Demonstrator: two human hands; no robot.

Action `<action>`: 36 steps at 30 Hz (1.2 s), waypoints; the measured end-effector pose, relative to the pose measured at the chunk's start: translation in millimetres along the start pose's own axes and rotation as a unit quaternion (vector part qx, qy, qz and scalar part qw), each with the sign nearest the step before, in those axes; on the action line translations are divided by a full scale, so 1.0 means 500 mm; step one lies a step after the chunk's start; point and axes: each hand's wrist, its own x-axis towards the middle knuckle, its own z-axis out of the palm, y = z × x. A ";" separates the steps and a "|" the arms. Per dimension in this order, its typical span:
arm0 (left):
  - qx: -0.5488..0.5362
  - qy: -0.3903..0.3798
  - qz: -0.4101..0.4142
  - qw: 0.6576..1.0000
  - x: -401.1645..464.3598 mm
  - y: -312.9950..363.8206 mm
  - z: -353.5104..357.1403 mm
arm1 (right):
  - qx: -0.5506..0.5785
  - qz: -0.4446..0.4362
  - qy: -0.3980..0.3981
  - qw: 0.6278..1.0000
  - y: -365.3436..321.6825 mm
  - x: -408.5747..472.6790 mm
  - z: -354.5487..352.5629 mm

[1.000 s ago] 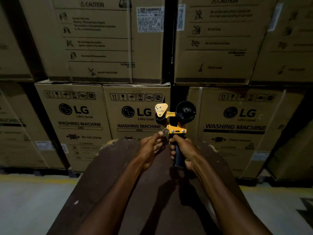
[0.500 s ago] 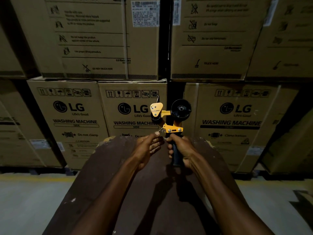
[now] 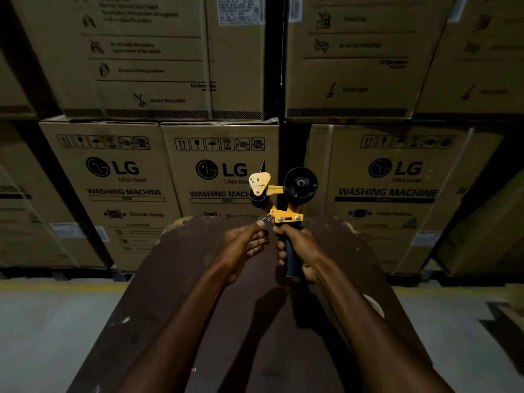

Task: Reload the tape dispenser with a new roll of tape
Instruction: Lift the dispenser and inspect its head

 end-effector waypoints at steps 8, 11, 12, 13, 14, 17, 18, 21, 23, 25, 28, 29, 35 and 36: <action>0.017 0.035 0.031 0.999 -0.020 -0.025 -0.022 | 0.004 0.025 0.005 1.000 0.039 0.010 -0.003; 0.025 0.045 0.035 0.998 -0.029 -0.030 -0.034 | 0.009 0.046 0.012 0.999 0.069 0.013 -0.006; 0.028 0.048 0.035 0.998 -0.031 -0.033 -0.039 | 0.007 0.055 0.015 0.998 0.080 0.013 -0.006; 0.030 0.053 0.033 0.998 -0.033 -0.037 -0.043 | 0.004 0.063 0.017 0.998 0.092 0.013 -0.007; 0.033 0.058 0.029 0.997 -0.034 -0.043 -0.049 | 0.002 0.072 0.020 0.997 0.107 0.014 -0.008; 0.041 0.073 0.012 0.996 -0.040 -0.065 -0.068 | -0.001 0.101 0.028 0.994 0.159 0.015 -0.011; 0.044 0.076 0.009 0.996 -0.042 -0.073 -0.074 | -0.002 0.111 0.031 0.993 0.177 0.014 -0.012; 0.045 0.082 -0.008 0.996 -0.053 -0.103 -0.093 | -0.006 0.144 0.032 0.989 0.238 0.008 -0.017; 0.046 0.088 -0.023 0.995 -0.057 -0.126 -0.106 | -0.006 0.167 0.032 0.985 0.277 0.003 -0.021; 0.049 0.098 -0.043 0.993 -0.062 -0.147 -0.117 | -0.009 0.189 0.036 0.981 0.316 0.002 -0.025; 0.053 0.116 -0.070 0.989 -0.073 -0.173 -0.131 | -0.014 0.226 0.036 0.973 0.364 -0.001 -0.032; 0.056 0.119 -0.078 0.988 -0.076 -0.181 -0.137 | -0.017 0.239 0.037 0.970 0.378 -0.002 -0.033; 0.082 0.125 -0.094 0.984 -0.082 -0.204 -0.158 | -0.028 0.285 0.043 0.957 0.435 -0.007 -0.038; 0.080 0.126 -0.096 0.984 -0.081 -0.206 -0.159 | -0.028 0.290 0.044 0.956 0.443 -0.008 -0.040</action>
